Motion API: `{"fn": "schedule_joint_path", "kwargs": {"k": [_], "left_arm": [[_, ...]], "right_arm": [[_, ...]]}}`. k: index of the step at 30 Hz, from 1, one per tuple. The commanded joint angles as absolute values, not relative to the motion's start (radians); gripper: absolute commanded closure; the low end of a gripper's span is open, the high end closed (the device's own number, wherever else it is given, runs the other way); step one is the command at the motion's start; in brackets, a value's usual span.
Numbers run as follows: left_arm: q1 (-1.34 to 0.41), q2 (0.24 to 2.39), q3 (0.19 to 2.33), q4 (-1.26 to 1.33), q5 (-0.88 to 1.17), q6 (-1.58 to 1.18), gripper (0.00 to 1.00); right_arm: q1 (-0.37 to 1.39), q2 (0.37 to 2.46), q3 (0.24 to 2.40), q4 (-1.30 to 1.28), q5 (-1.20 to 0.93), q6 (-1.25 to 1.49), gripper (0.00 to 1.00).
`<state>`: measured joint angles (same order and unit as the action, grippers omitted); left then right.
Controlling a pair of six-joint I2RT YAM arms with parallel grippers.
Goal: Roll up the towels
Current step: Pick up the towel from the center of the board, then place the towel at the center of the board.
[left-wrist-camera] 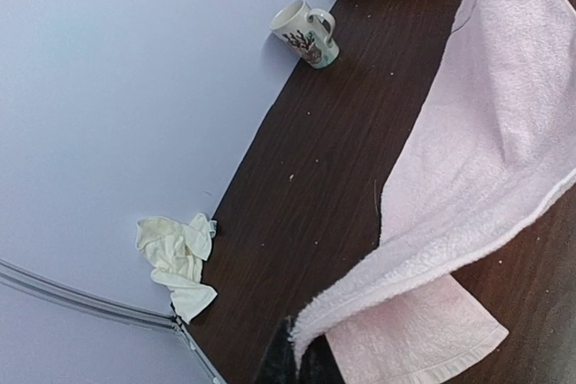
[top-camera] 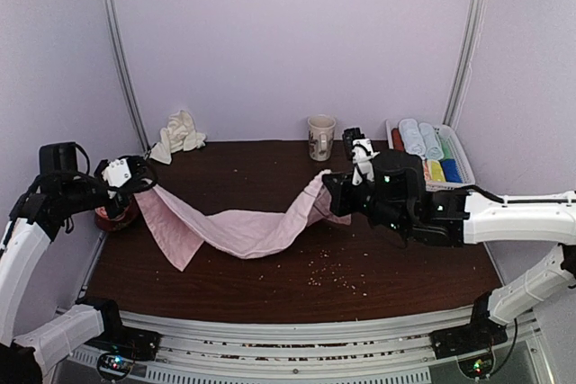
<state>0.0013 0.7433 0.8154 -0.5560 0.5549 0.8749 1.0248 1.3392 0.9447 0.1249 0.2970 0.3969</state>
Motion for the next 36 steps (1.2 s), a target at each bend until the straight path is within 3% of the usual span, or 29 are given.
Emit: {"fn": "schedule_joint_path", "kwargs": {"k": [1,6,14,16,18,19,22,31,36], "left_arm": [[0.01,0.733,0.782,-0.522,0.623,0.939,1.0],[0.011,0.733,0.66,-0.432,0.629,1.012,1.0],[0.009,0.774,0.525,-0.308,0.586,1.047,1.0],[0.01,0.787,0.51,-0.281,0.57,1.036,1.0],[0.011,0.795,0.5,-0.265,0.568,1.017,1.0],[0.011,0.798,0.497,-0.262,0.571,1.009,1.0],[0.011,0.794,0.482,-0.25,0.578,0.988,1.0],[0.01,0.75,0.443,-0.236,0.642,0.907,1.0],[0.011,0.75,0.442,-0.249,0.65,0.91,1.0]], "right_arm": [[1.083,1.298,0.888,-0.031,0.506,0.445,1.0],[1.088,1.438,0.916,-0.07,0.589,0.444,1.0],[1.076,1.728,1.145,-0.26,0.599,0.334,1.0],[1.062,1.748,1.183,-0.304,0.554,0.3,0.86],[1.048,1.74,1.204,-0.334,0.482,0.25,0.59],[1.042,1.729,1.213,-0.352,0.441,0.219,0.49],[1.038,1.67,1.217,-0.4,0.34,0.093,0.29],[1.037,1.471,1.114,-0.384,0.366,-0.365,0.12],[1.038,1.39,1.023,-0.283,0.265,-0.713,0.05]]}}
